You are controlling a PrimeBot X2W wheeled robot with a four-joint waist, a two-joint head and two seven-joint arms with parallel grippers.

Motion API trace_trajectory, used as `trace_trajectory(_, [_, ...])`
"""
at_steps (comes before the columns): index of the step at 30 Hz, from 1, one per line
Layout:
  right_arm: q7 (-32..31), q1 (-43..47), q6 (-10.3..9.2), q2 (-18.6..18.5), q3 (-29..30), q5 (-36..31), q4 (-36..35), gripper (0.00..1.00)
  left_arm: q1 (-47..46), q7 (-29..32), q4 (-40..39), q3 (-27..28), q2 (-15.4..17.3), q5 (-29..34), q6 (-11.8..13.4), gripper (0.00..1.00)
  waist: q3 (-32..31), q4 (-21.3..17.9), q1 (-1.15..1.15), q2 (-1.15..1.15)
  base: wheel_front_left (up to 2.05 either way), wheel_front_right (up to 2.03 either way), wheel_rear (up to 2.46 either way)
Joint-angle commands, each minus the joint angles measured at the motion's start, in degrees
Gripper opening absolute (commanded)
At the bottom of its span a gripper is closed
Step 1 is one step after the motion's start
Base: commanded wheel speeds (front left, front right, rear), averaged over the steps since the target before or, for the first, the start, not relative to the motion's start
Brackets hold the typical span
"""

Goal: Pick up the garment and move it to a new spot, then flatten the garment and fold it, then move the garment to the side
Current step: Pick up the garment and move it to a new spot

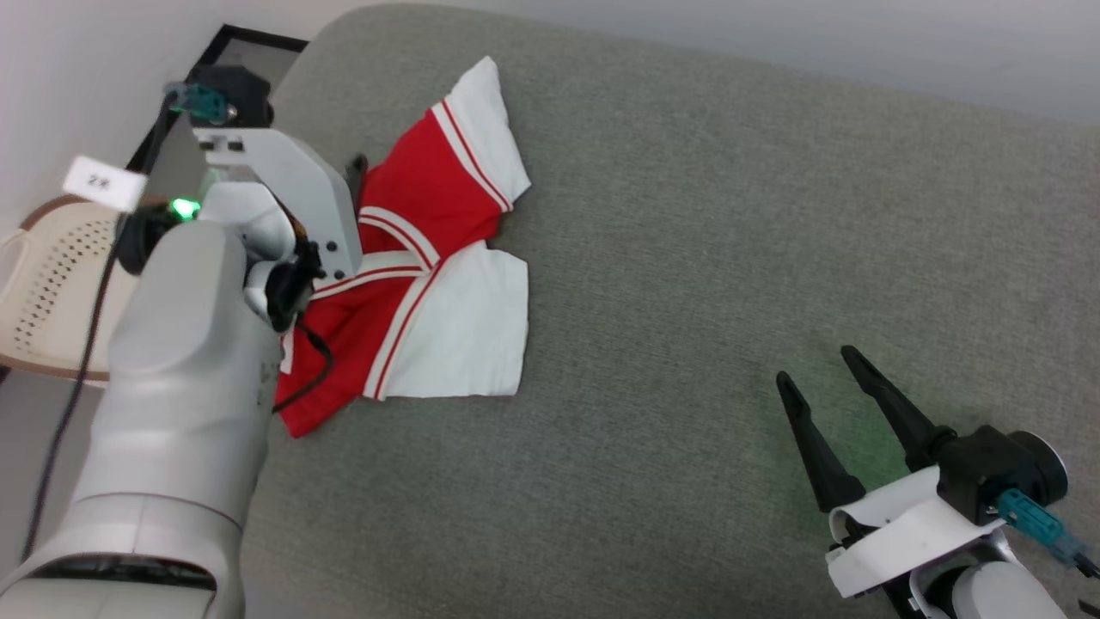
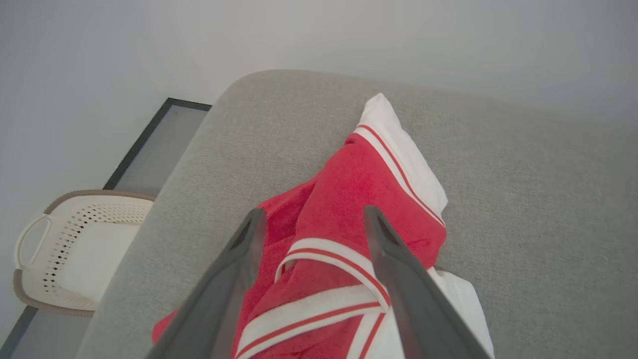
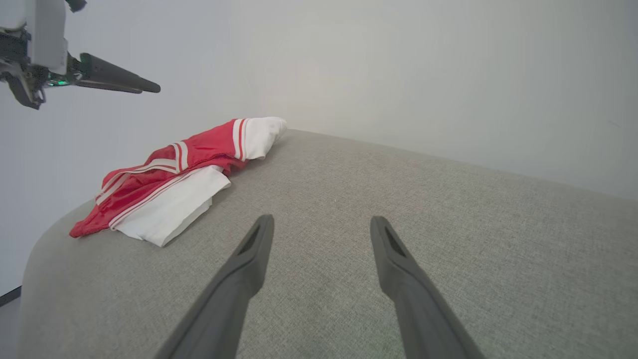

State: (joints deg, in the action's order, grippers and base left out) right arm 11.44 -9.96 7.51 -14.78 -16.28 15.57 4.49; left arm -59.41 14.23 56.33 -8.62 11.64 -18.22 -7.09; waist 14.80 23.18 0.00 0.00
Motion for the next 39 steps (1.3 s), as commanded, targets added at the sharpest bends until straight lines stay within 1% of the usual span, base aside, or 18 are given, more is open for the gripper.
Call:
trace_trajectory(1, [-0.2,-1.1,-0.04,0.0,-0.7,-0.4,0.1,1.00,-0.8,3.7,2.7,-1.4,0.1,-1.1,-0.4,1.00,0.9,-1.0,0.00,0.00,0.00,0.00,0.00])
trace_trajectory(2, [-0.2,-1.1,-0.04,0.0,-0.7,-0.4,0.1,1.00,-0.8,3.7,2.7,-1.4,0.1,-1.1,-0.4,1.00,0.9,-1.0,0.00,0.00,0.00,0.00,0.00])
trace_trajectory(3, [-0.3,-1.5,-0.04,0.0,-1.0,-0.3,0.0,1.00,-1.0,5.8,3.2,-3.4,0.1,-1.4,-0.3,1.00,1.1,-1.3,0.00,0.00,0.00,0.00,0.00])
trace_trajectory(6, [-0.7,-2.5,-0.04,-0.4,-2.1,-0.2,-0.2,1.00,-1.3,10.7,4.1,-6.1,0.6,-5.5,-0.3,1.00,2.2,-2.4,0.00,0.00,0.00,0.00,0.00])
trace_trajectory(10, [-1.5,-4.0,-0.04,-1.6,-3.4,0.0,-0.8,1.00,-0.6,16.4,4.2,-10.6,2.4,-9.4,-0.3,1.00,3.8,-4.2,0.00,0.00,0.00,0.00,0.00])
trace_trajectory(11, [-1.7,-4.5,-0.04,-1.9,-3.5,0.0,-0.9,1.00,-0.6,16.9,3.5,-11.3,3.0,-10.5,-0.3,1.00,4.3,-4.6,0.00,0.00,0.00,0.00,0.00])
trace_trajectory(17, [-2.5,-6.0,-0.04,-3.1,-3.5,0.2,-2.4,1.00,0.4,19.0,2.4,-15.3,5.8,-16.3,-0.3,1.00,6.9,-6.8,0.00,0.00,0.00,0.00,0.00])
trace_trajectory(22, [-3.1,-6.9,-0.04,-4.0,-3.9,0.2,-3.7,1.00,0.4,19.4,3.5,-17.1,6.1,-19.4,-0.3,1.00,9.0,-8.0,0.00,0.00,0.00,0.00,0.00])
trace_trajectory(28, [-3.7,-7.9,-0.04,-4.4,-4.1,-0.2,-5.2,1.00,-0.2,18.5,6.3,-19.0,5.9,-20.8,-0.3,1.00,10.8,-8.9,0.00,0.00,0.00,0.00,0.00])
trace_trajectory(33, [-4.1,-8.3,-0.04,-4.4,-3.9,-0.4,-6.3,1.00,-0.6,18.8,8.4,-20.3,5.1,-22.2,-0.3,1.00,11.5,-9.2,0.00,0.00,0.00,0.00,0.00])
trace_trajectory(34, [-4.1,-8.2,-0.04,-4.4,-3.8,-0.4,-6.4,1.00,-0.6,19.1,8.9,-20.3,5.1,-22.6,-0.3,0.95,11.6,-9.3,0.00,0.00,0.00,0.00,0.00])
trace_trajectory(35, [-4.2,-8.2,-0.04,-4.4,-3.8,-0.5,-6.5,1.00,-0.6,19.1,9.2,-20.5,5.0,-22.8,-0.3,0.47,11.6,-9.4,0.00,0.00,0.00,0.00,0.00])
trace_trajectory(37, [-4.2,-8.2,-0.04,-4.4,-3.6,-0.5,-6.7,1.00,-0.7,18.7,9.7,-20.8,5.2,-23.3,-0.3,0.00,11.7,-9.5,0.00,0.00,0.00,0.00,0.00])
trace_trajectory(39, [-4.1,-8.1,-0.04,-4.3,-3.5,-0.7,-6.8,1.00,-0.8,18.5,10.1,-21.0,5.3,-23.9,-0.4,0.00,11.7,-9.5,0.00,0.00,0.00,0.00,0.00])
